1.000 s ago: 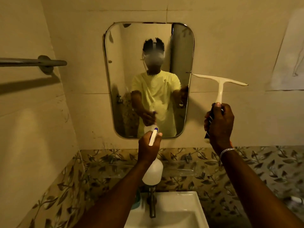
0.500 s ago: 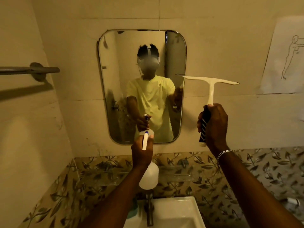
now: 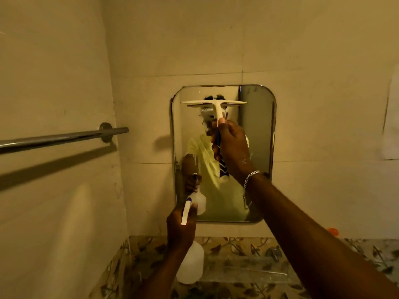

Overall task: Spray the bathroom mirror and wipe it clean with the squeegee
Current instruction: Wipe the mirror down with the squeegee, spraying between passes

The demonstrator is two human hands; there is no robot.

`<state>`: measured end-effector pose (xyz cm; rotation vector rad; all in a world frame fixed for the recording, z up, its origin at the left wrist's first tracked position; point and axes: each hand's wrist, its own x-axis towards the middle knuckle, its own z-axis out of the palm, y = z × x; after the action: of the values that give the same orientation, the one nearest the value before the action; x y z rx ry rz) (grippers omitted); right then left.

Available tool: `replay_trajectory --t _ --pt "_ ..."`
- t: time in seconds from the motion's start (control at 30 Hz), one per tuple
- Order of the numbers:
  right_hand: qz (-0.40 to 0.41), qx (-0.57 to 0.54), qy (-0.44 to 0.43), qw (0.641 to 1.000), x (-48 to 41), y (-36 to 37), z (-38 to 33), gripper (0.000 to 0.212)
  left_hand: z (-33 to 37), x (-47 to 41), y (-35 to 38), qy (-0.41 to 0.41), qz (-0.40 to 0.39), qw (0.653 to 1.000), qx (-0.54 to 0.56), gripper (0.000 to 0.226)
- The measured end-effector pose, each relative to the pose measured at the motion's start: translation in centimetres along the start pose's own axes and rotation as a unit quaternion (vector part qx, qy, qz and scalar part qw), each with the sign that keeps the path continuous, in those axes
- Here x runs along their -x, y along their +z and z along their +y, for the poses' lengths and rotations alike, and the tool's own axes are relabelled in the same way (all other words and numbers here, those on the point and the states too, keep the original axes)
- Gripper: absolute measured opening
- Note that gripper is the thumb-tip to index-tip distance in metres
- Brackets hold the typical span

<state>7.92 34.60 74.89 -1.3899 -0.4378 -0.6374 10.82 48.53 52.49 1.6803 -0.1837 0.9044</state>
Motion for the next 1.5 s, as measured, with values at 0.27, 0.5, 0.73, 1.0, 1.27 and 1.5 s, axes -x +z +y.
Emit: replay_trajectory --t 0.27,0.5,0.73,1.0,1.27,1.5 --pt "0.029 0.007 0.0 1.0 -3.9 5.0 -1.1 0.042 -0.9 -1.7 -4.0 0.038 0.012 0.999 -0.03 0.031" --pt "0.039 0.03 0.001 0.999 -5.7 6.7 -1.6 0.032 -1.8 -3.3 -5.0 0.036 0.022 0.999 -0.033 0.022" --pt "0.074 0.177 -0.036 0.981 -6.7 7.1 0.1 0.042 -2.5 -4.7 -4.9 0.038 0.018 0.999 -0.029 0.018" --pt "0.073 0.207 -0.07 0.973 -2.4 7.3 5.0 0.039 -2.2 -5.8 -4.1 0.036 0.022 0.999 -0.02 0.015" --pt "0.079 0.16 -0.036 0.983 7.2 6.4 16.0 0.03 -2.5 -6.1 -5.1 0.058 0.022 0.998 0.003 0.017" --pt "0.088 0.186 0.045 0.977 15.4 5.4 23.5 0.026 -3.3 -5.8 -6.0 0.063 0.018 0.998 -0.002 0.021"
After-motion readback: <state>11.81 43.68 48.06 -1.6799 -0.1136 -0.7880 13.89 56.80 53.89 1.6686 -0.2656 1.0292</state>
